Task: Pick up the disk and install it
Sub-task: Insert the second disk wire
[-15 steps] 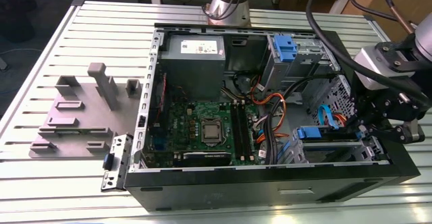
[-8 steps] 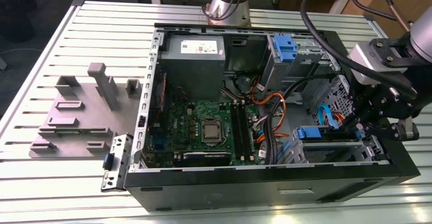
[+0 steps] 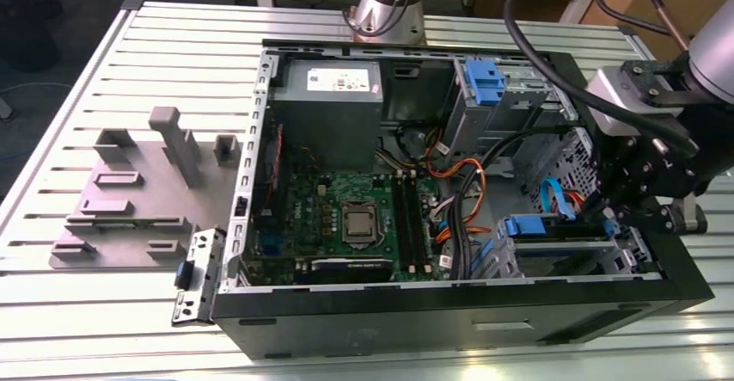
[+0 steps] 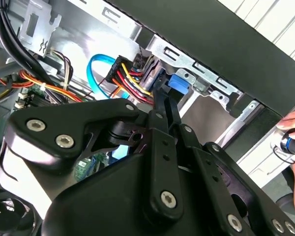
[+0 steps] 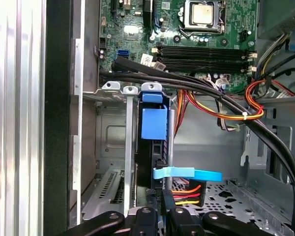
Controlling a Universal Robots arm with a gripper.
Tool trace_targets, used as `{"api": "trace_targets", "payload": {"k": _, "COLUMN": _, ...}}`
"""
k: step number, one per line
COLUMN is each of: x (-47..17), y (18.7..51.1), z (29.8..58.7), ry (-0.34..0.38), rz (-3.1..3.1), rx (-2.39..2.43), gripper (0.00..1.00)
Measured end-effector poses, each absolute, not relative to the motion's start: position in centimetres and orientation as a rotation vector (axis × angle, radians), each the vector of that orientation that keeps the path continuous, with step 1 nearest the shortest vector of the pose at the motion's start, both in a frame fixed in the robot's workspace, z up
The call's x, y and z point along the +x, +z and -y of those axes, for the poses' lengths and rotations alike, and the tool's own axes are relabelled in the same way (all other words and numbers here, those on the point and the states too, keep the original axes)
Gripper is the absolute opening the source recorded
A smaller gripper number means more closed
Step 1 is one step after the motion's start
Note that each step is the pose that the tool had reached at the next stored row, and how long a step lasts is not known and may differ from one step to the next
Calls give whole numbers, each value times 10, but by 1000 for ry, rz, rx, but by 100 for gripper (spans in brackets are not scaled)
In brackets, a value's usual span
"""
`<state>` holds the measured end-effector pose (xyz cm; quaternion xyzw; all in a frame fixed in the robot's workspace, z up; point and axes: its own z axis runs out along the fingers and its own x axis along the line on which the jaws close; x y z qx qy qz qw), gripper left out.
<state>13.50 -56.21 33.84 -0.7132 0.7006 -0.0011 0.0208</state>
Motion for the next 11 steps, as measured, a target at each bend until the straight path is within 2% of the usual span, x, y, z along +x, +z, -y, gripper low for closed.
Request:
{"api": "trace_targets", "payload": {"k": 3, "x": 135, "y": 338, "z": 561, "ry": -7, "rz": -2175, "rx": -2212, "gripper": 16}}
{"api": "trace_targets", "payload": {"k": 7, "x": 135, "y": 338, "z": 560, "ry": -50, "rz": -2194, "rx": -2231, "gripper": 16}}
{"api": "trace_targets", "payload": {"k": 11, "x": 134, "y": 338, "z": 558, "ry": -53, "rz": -2195, "rx": -2231, "gripper": 16}}
